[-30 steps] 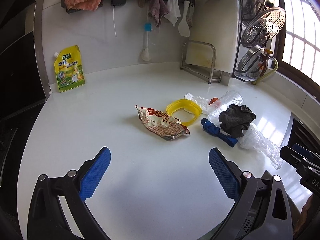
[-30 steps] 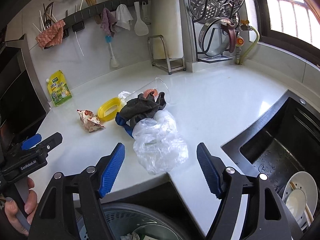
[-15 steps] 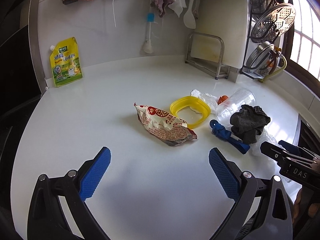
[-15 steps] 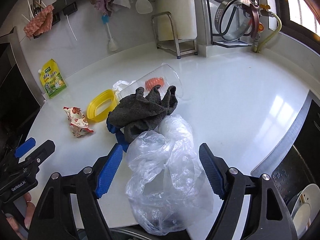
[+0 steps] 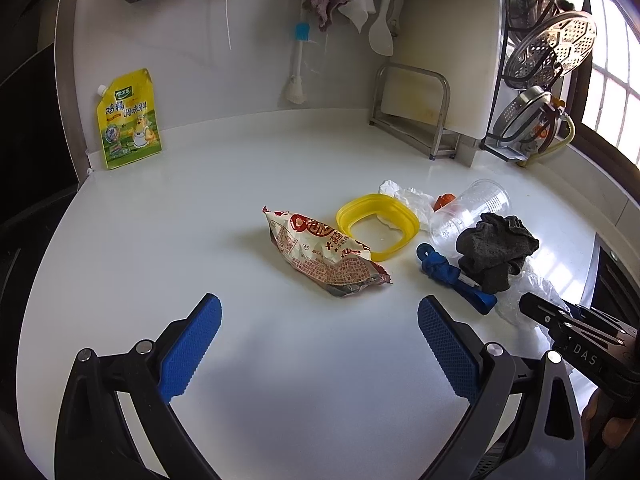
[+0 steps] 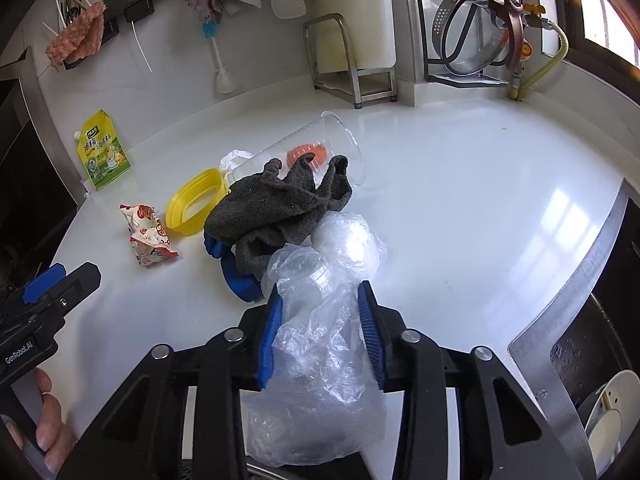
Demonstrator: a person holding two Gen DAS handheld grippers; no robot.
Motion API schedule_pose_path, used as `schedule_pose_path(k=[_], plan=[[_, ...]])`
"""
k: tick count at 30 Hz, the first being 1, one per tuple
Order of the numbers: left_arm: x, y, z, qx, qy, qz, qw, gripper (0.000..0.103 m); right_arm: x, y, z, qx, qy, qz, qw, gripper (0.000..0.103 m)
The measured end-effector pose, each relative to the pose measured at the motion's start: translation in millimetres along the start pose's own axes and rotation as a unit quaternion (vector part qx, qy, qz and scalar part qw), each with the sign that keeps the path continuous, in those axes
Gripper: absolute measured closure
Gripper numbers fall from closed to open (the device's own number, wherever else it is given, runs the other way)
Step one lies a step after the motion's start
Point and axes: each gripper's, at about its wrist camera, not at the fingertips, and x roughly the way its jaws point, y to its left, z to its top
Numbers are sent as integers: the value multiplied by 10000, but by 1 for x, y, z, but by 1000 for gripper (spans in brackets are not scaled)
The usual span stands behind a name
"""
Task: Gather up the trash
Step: 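Grasp the clear plastic bag with the right tool while the left tool grasps the snack wrapper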
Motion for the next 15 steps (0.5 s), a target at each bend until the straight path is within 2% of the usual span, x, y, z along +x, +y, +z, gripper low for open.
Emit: schedule_pose_path(k=[9, 15], plan=[[8, -6, 5, -36, 130, 99, 9999, 6, -32, -22, -7, 286, -396, -13, 9988, 78], [25, -4, 10, -254, 390, 203, 9987, 6, -51, -37, -8, 415, -675, 24, 9969, 78]])
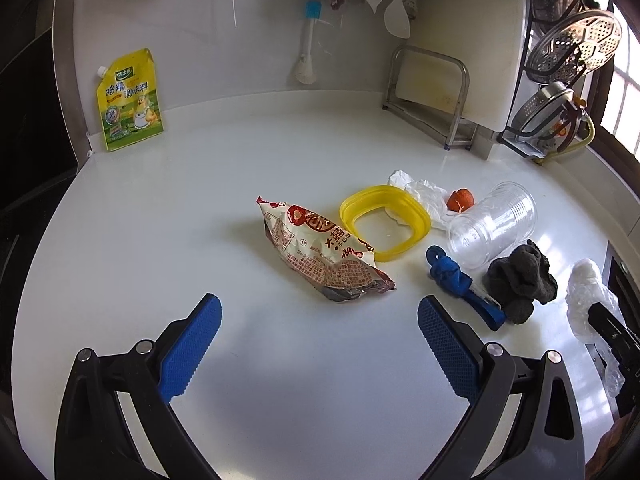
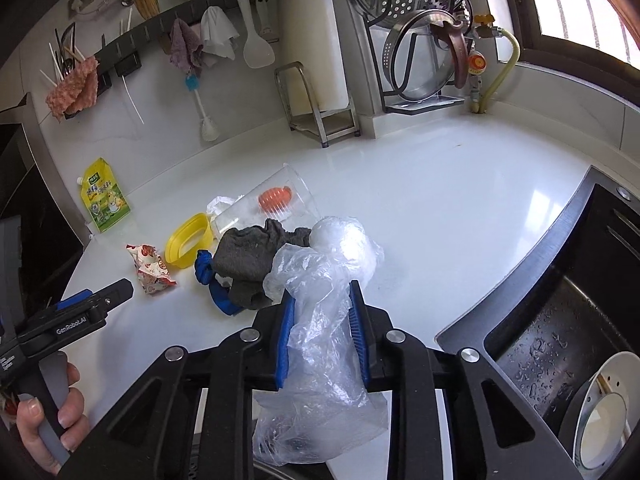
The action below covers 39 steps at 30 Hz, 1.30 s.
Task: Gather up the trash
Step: 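Grasp the clear plastic bag with the right tool while the left tool grasps the snack wrapper, then carry wrapper and bag over the basket and open both tools to drop them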
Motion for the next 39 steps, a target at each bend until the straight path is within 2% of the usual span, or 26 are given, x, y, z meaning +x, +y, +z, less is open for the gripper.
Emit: schedule_pose_path(k=[7, 11, 16, 22, 24, 26, 30, 32, 34, 35, 39], plan=[[19, -8, 12, -76, 74, 349, 9993, 6, -9, -16, 1, 187, -144, 196, 9995, 78], [35, -13, 19, -112, 349, 344, 9987, 6, -12, -18, 1, 228, -192, 341, 9990, 78], [52, -14, 22, -92, 627, 600, 9962, 6, -15, -20, 1, 276, -275, 445, 9983, 78], [58, -16, 25, -37, 667, 783, 9947, 8, -17, -20, 1, 305, -314, 508, 9978, 78], [61, -15, 26, -48, 729, 774, 9943, 12, -18, -21, 1, 318, -322, 519, 9976, 78], [65, -13, 26, -73, 794, 756, 9939, 27, -17, -21, 1, 330, -314, 514, 9976, 78], [64, -9, 25, -164, 781, 628, 9948, 43, -17, -21, 1, 332, -308, 519, 9976, 78], [61, -6, 24, -166, 737, 606, 9953, 55, -17, -21, 0, 334, -302, 523, 9976, 78], [58, -3, 23, -182, 701, 554, 9958, 59, -16, -21, 0, 327, -297, 526, 9976, 78], [56, -1, 22, -185, 679, 527, 9961, 65, -16, -21, 0, 323, -295, 532, 9976, 78], [47, 4, 16, -80, 586, 450, 9972, 68, -16, -20, -1, 320, -282, 539, 9976, 78]])
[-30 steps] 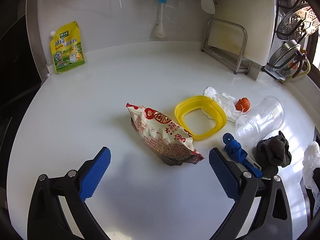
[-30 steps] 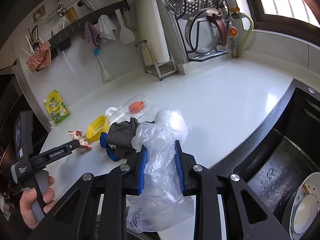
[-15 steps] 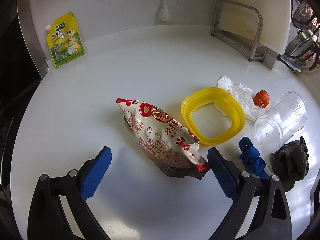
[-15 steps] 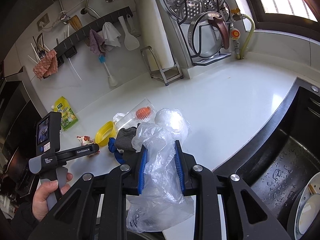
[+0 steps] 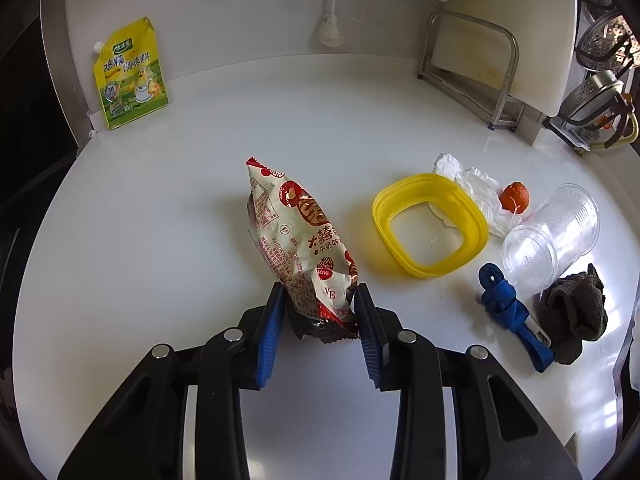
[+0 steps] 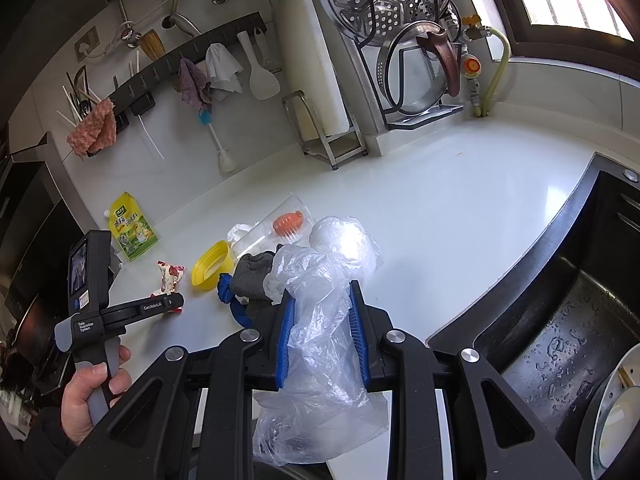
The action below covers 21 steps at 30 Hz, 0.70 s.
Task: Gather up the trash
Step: 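Carry wrapper and bag over the basket and open both tools to drop them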
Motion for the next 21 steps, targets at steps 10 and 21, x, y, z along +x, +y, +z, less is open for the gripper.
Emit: schedule_pose_path(k=[10, 21], plan=[[-38, 0, -28, 437, -348, -84, 9984, 69, -12, 0, -13, 28, 76, -70, 9999, 78], [-110, -8, -85, 1014, -710, -542, 9908, 69, -60, 19, -52, 184, 150, -239, 9994, 78]])
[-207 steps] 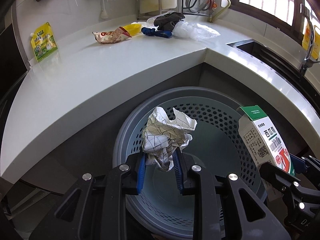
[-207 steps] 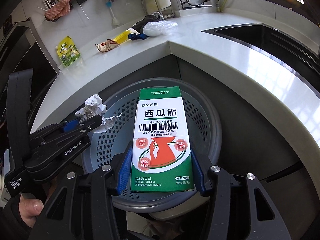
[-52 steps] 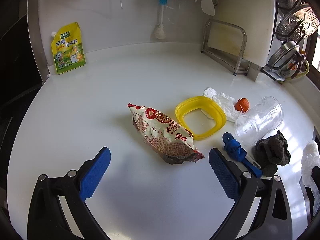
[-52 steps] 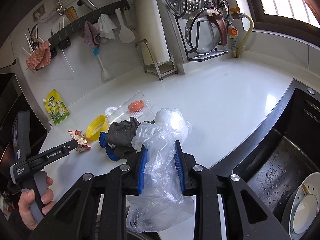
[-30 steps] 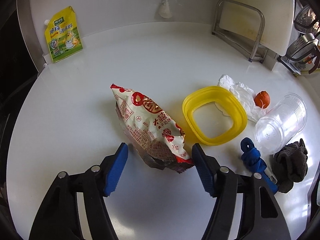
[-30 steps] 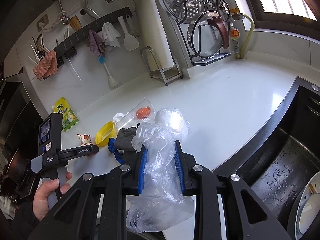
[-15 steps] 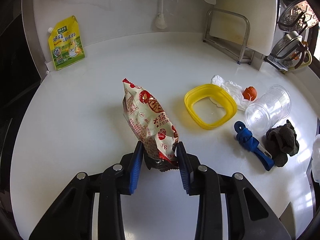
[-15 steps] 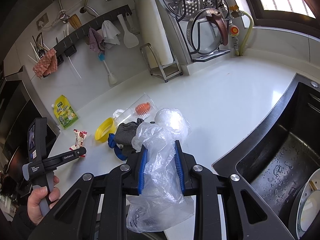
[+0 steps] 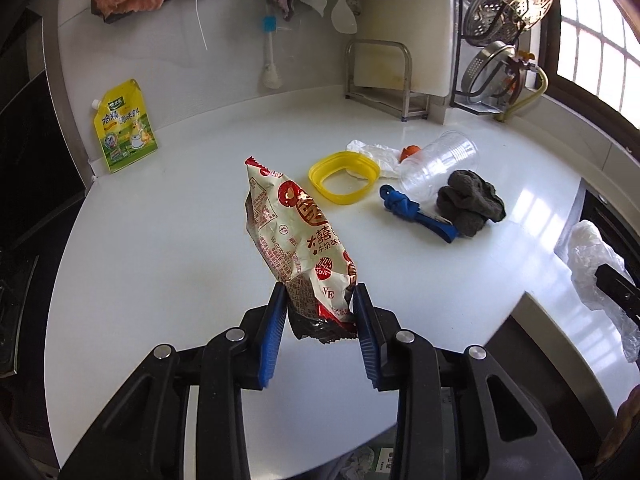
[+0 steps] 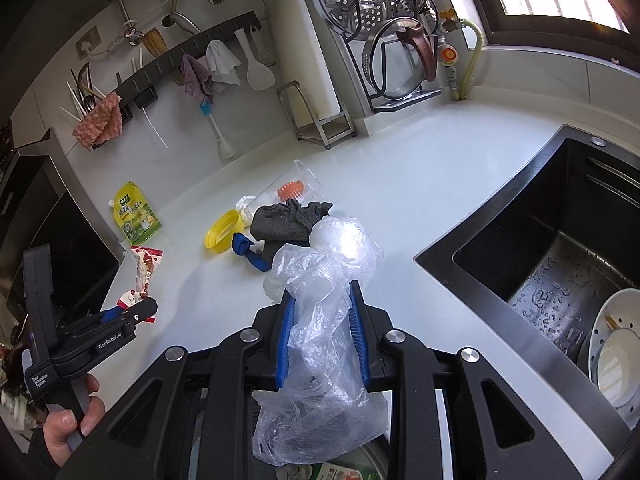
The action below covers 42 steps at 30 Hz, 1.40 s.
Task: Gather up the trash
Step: 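Carry wrapper and bag over the basket and open both tools to drop them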
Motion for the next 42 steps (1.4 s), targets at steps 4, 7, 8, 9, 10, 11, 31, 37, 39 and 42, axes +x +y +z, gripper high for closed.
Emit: schedule_pose_path(k=[4, 7, 8, 9, 10, 11, 31, 37, 39, 42], plan=[[-27, -10, -21, 200, -71, -214, 9995, 69, -18, 12, -21, -88, 111, -113, 9998, 78], [-41, -17, -39, 335, -49, -374, 9987, 69, -31, 21, -39, -155, 194, -204, 9995, 78], [-45, -19, -45, 366, -36, -427, 9984, 69, -35, 23, -45, -160, 229, -224, 9994, 78], [-50, -22, -52, 390, -19, -477, 9981, 69, -39, 26, -52, -165, 259, -243, 9992, 78], [-54, -23, -58, 415, 2, -526, 9978, 69, -44, 28, -58, -172, 287, -263, 9991, 78], [-58, -24, -64, 436, 18, -580, 9974, 69, -47, 30, -65, -175, 319, -283, 9989, 78], [-96, -36, -148, 927, 320, -941, 9907, 69, -88, 55, -151, -432, 687, -548, 9952, 78], [-88, -40, -159, 964, 556, -1014, 9886, 69, -87, 52, -163, -423, 777, -611, 9942, 78], [-86, -41, -161, 977, 619, -1065, 9876, 69, -86, 51, -166, -411, 811, -629, 9939, 78], [-83, -43, -165, 1034, 676, -1058, 9867, 69, -84, 50, -168, -401, 848, -626, 9936, 78]])
